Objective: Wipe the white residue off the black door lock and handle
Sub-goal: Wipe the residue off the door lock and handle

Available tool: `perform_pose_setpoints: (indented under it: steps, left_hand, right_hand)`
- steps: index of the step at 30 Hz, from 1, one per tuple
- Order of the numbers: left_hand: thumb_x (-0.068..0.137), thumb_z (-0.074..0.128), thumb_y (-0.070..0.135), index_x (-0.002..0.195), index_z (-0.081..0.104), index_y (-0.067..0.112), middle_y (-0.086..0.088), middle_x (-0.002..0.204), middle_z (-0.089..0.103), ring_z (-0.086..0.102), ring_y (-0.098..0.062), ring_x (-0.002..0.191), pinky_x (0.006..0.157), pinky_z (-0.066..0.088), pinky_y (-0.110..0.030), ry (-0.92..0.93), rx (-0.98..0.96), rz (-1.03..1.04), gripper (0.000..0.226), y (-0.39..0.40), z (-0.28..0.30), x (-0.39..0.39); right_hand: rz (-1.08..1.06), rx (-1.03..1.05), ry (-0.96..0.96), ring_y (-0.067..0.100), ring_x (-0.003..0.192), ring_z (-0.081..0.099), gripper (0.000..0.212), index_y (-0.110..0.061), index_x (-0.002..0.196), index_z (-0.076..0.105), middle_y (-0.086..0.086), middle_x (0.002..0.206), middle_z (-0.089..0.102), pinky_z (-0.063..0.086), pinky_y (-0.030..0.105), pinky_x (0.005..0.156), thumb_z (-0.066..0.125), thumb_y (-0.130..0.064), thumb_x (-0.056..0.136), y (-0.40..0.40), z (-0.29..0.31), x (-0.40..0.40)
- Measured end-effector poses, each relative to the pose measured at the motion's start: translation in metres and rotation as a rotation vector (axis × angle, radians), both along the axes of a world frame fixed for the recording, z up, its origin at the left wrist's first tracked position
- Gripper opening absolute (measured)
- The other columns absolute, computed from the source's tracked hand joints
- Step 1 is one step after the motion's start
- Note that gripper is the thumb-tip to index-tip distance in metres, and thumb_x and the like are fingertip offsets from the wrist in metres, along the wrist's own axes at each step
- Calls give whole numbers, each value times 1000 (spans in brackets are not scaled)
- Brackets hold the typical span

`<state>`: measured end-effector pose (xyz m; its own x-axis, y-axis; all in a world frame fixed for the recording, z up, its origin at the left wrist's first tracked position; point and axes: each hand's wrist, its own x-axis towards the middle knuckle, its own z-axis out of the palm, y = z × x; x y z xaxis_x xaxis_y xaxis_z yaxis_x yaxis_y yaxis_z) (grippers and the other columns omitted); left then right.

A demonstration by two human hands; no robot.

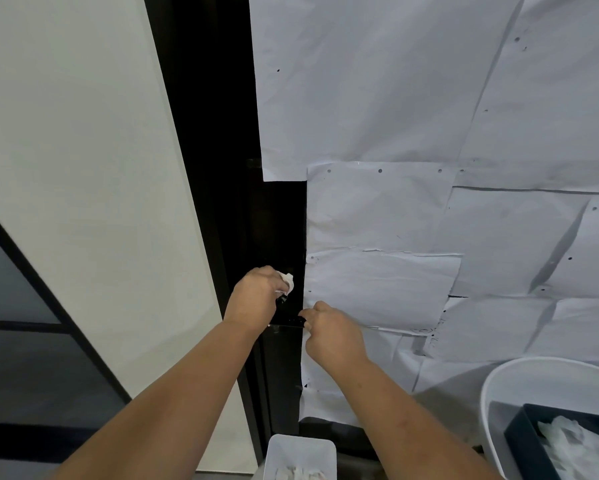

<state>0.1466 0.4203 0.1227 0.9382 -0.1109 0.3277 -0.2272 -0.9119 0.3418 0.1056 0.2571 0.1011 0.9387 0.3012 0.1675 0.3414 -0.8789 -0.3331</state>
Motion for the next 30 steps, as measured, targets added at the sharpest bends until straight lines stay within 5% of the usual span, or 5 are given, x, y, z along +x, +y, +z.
perform_pose_setpoints:
  steps: [7, 11, 17, 24, 30]
  left_hand:
    - [99, 46, 15, 101, 59, 24, 0, 94, 60, 56, -9, 77, 59, 42, -20, 216, -421, 93, 15, 11, 10, -44]
    - [101, 43, 14, 98, 60, 22, 0, 95, 61, 56, -11, 86, 67, 41, -21, 317, -671, 80, 19, 20, 6, -64]
    - [101, 45, 17, 96, 64, 23, -6, 95, 65, 58, -18, 87, 75, 44, -27, 421, -831, -3, 21, 31, 10, -76]
    - [92, 62, 21, 99, 64, 22, 8, 95, 65, 62, -8, 87, 79, 51, -24, -100, -711, 274, 7, 36, 21, -75]
    - [91, 62, 14, 137, 41, 15, -3, 134, 41, 44, -19, 124, 106, 41, -34, -486, -416, 361, 50, 37, 33, -60]
  right_hand:
    - [-9, -13, 59, 26, 93, 61, 31, -21, 120, 60, 2, 106, 62, 42, 31, 71, 43, -18, 94, -4, 7, 4]
    - [-24, 142, 56, 22, 119, 48, 39, -24, 135, 50, -1, 125, 60, 37, 37, 97, 43, -31, 97, 3, 16, 1]
    - [50, 276, 106, 18, 116, 38, 31, -30, 121, 56, -6, 124, 49, 36, 33, 97, 54, -35, 91, 31, 22, -8]
    - [-127, 813, 330, 13, 66, 49, 13, -18, 78, 51, -1, 73, 52, 45, 30, 62, 55, -25, 89, 27, 48, -8]
    - [-184, 1006, 242, 29, 73, 65, 20, -23, 97, 56, 12, 90, 60, 50, 18, 49, 46, -8, 91, 34, 57, 2]
